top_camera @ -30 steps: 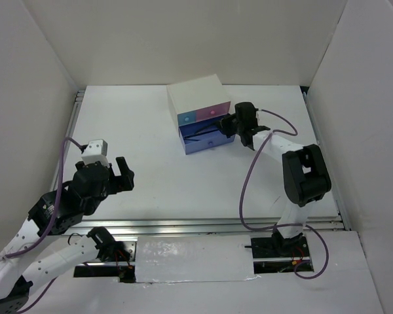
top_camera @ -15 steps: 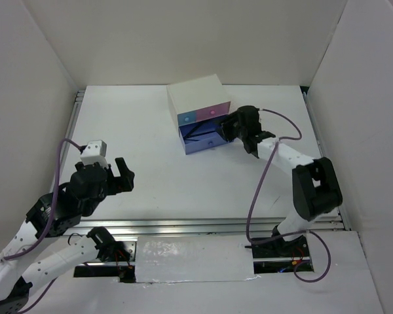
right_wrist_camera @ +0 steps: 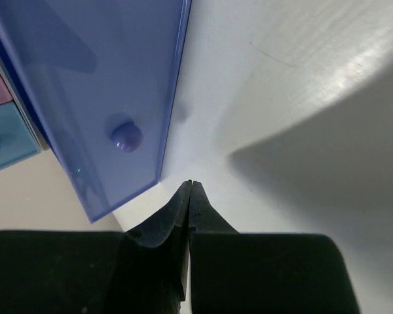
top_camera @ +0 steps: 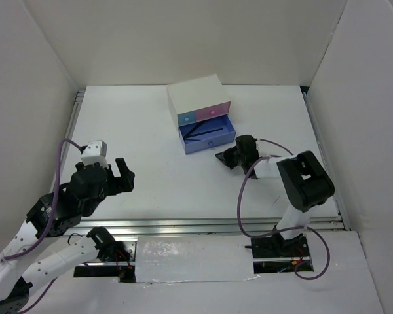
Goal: Organize the makeup
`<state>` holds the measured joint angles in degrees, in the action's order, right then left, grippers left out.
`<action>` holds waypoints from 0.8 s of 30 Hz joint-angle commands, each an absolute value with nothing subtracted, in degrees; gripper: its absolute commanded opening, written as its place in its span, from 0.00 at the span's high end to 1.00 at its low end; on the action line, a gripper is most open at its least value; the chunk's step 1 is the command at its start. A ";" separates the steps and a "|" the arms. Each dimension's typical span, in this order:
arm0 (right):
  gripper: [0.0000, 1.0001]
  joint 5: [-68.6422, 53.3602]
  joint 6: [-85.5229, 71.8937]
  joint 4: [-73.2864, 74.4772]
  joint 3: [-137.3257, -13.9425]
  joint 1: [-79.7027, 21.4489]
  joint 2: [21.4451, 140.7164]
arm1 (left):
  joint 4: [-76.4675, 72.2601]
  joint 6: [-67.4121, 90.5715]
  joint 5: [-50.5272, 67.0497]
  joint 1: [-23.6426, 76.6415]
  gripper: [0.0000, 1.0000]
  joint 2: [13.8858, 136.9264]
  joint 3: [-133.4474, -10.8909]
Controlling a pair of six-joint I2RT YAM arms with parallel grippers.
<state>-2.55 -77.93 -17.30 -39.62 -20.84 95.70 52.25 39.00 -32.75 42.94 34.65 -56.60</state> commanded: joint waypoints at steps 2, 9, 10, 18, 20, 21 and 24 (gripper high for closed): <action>1.00 -5.36 -79.19 -30.76 -42.87 -20.57 102.72 | 50.10 38.15 -33.05 42.80 0.01 34.54 -56.43; 1.00 -7.38 -79.37 -25.32 -52.02 -19.60 110.37 | 49.92 37.88 -32.78 42.80 0.01 34.45 -56.34; 1.00 -7.82 -79.37 -25.05 -52.90 -19.43 111.09 | 49.92 37.88 -32.61 42.80 0.01 34.45 -56.34; 1.00 -8.53 -79.37 -22.95 -61.68 -19.25 116.09 | 49.75 37.79 -32.61 42.89 0.01 34.10 -56.34; 1.00 -8.61 -78.84 -21.71 -63.80 -19.07 117.15 | 49.83 37.88 -32.61 42.80 0.01 33.84 -56.34; 1.00 -8.70 -78.75 -21.10 -64.94 -18.99 117.85 | 49.92 37.97 -32.78 42.89 0.01 33.66 -56.25; 1.00 -9.05 -78.75 -19.51 -68.81 -18.28 119.88 | 49.75 37.79 -32.70 42.89 0.01 33.31 -56.16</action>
<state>-8.86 -78.98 -19.88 -64.40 -19.33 118.56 52.23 38.98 -32.69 42.94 34.26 -56.55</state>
